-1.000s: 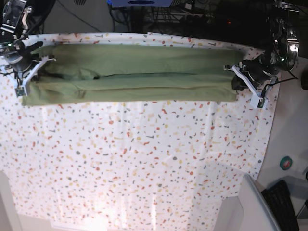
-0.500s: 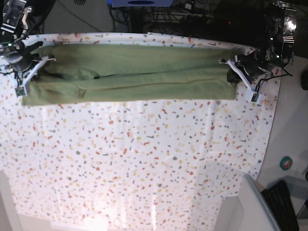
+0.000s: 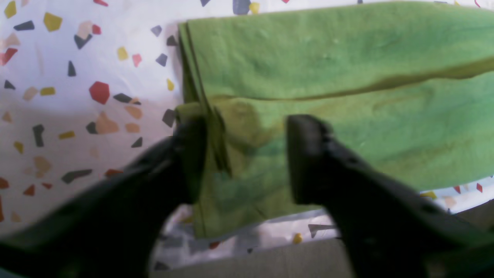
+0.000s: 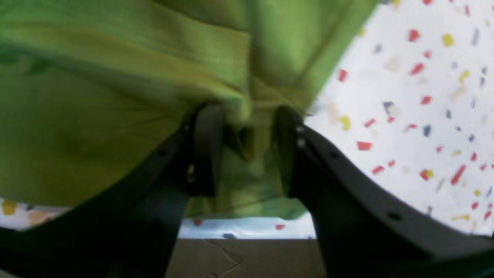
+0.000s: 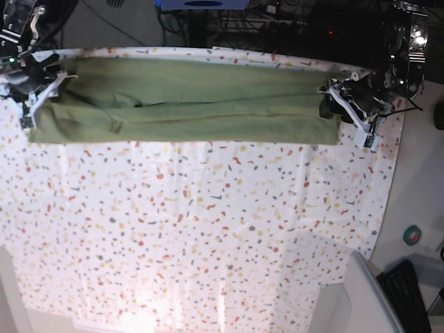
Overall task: Layout the t-shirt on the table in an organized manner, then fold the t-shirt properly
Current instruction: 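Open both grippers and release the folded hem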
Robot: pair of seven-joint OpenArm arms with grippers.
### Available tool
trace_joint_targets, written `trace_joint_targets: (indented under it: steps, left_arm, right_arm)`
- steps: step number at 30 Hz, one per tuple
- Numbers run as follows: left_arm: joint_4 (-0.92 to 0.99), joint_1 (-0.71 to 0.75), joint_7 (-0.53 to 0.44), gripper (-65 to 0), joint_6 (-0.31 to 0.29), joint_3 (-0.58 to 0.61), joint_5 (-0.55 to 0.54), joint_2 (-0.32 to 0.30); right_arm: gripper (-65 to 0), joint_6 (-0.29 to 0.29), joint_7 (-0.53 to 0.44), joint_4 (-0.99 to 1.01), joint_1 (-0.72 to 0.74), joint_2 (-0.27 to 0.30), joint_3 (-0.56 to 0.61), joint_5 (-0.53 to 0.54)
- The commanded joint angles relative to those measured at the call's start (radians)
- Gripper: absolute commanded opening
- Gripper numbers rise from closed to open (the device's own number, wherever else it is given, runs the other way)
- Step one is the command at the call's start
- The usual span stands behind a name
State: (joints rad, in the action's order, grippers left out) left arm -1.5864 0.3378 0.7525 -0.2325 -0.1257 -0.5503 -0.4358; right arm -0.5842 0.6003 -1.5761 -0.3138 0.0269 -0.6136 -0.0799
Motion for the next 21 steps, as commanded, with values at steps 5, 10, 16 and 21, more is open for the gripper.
trace_joint_targets:
  steps: [5,10,16,21]
  left_arm:
    - [-0.070,0.017,-0.012,-22.2,0.000,-0.041,-0.011,-0.019]
    - [-0.269,0.111,-0.012,-22.5,-0.001,-0.236,-0.012,0.065]
    - [-0.214,0.108,-0.017,-65.0,-0.003,-0.205,-0.004,0.176]
    - [-0.053,0.045,-0.021,-65.0,-0.003,-0.148,-0.004,0.199]
  right_arm:
    - [-39.2,0.005,-0.012,-0.142,-0.043,0.011,-0.053,0.009]
    - [-39.3,0.005,-0.021,-0.246,-0.075,-0.009,-0.053,0.010]
    - [-65.0,0.003,-0.036,-0.132,0.028,-0.017,-0.041,0.045]
    - [-65.0,0.003,-0.036,0.012,0.104,-0.011,-0.050,0.039]
